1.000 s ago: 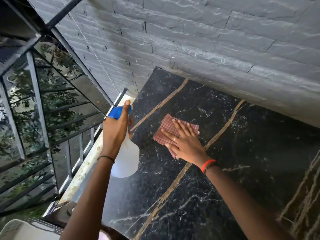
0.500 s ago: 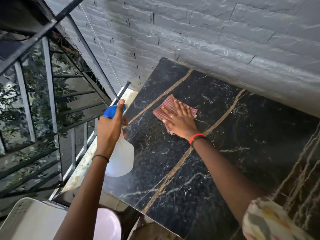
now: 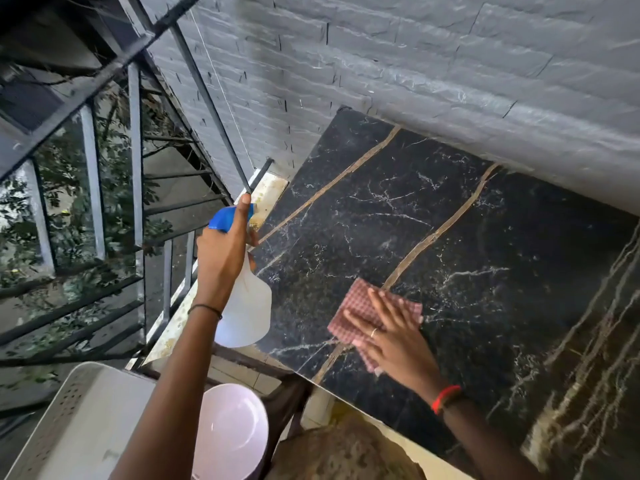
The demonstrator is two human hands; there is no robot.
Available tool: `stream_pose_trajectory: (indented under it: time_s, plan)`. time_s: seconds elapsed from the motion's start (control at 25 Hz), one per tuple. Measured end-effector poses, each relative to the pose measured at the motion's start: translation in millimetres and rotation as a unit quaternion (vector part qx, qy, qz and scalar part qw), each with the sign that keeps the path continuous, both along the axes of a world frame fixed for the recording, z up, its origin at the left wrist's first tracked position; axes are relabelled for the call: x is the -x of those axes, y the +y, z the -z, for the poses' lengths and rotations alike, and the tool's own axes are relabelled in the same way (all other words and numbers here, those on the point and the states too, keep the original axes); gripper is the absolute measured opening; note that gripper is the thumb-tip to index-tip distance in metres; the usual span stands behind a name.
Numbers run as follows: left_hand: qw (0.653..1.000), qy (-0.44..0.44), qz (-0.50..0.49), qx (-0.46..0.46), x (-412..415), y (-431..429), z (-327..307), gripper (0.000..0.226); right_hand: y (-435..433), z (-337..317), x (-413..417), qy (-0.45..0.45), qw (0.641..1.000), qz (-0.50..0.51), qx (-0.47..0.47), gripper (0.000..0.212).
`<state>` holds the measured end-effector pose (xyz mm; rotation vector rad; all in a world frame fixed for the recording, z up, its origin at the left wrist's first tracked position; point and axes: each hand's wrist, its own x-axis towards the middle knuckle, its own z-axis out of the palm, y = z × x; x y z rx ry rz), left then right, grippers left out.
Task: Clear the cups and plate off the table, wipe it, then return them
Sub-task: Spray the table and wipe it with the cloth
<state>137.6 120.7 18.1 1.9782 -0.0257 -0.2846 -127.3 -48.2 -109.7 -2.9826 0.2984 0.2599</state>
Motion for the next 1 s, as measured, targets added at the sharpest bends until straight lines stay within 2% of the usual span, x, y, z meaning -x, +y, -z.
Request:
stream_pose_trajectory:
  time_s: [0.12, 0.2, 0.32, 0.48, 0.68, 0.84, 1.0]
  plan:
    - [1.000, 0.010, -0.003, 0.021, 8, 20, -3, 0.070, -18, -3, -33, 0.024, 0.998, 0.066, -0.005, 0.053]
    - [1.000, 0.011, -0.007, 0.014, 16, 34, 0, 0.078, -3, -1, -67, 0.027, 0.996, 0.088, -0.020, 0.053]
    - [1.000, 0.018, -0.010, 0.008, 30, 57, 3, 0.083, 53, 2, -99, 0.026, 0.998, 0.050, -0.038, 0.050]
    - [1.000, -0.004, -0.011, 0.016, 45, 89, 0, 0.063, 125, 5, -71, 0.013, 0.999, -0.010, -0.039, 0.050]
    - [0.999, 0.013, -0.016, 0.035, 49, 127, 3, 0.053, 114, 2, -42, 0.003, 0.999, -0.020, -0.036, 0.049]
    - [0.999, -0.006, -0.020, 0.025, 45, 147, 4, 0.060, 109, -4, -102, 0.018, 0.998, 0.028, -0.052, 0.051]
    - [0.999, -0.011, -0.038, 0.030, 33, 153, 7, 0.056, 140, -6, -167, 0.026, 0.998, -0.009, -0.048, 0.051]
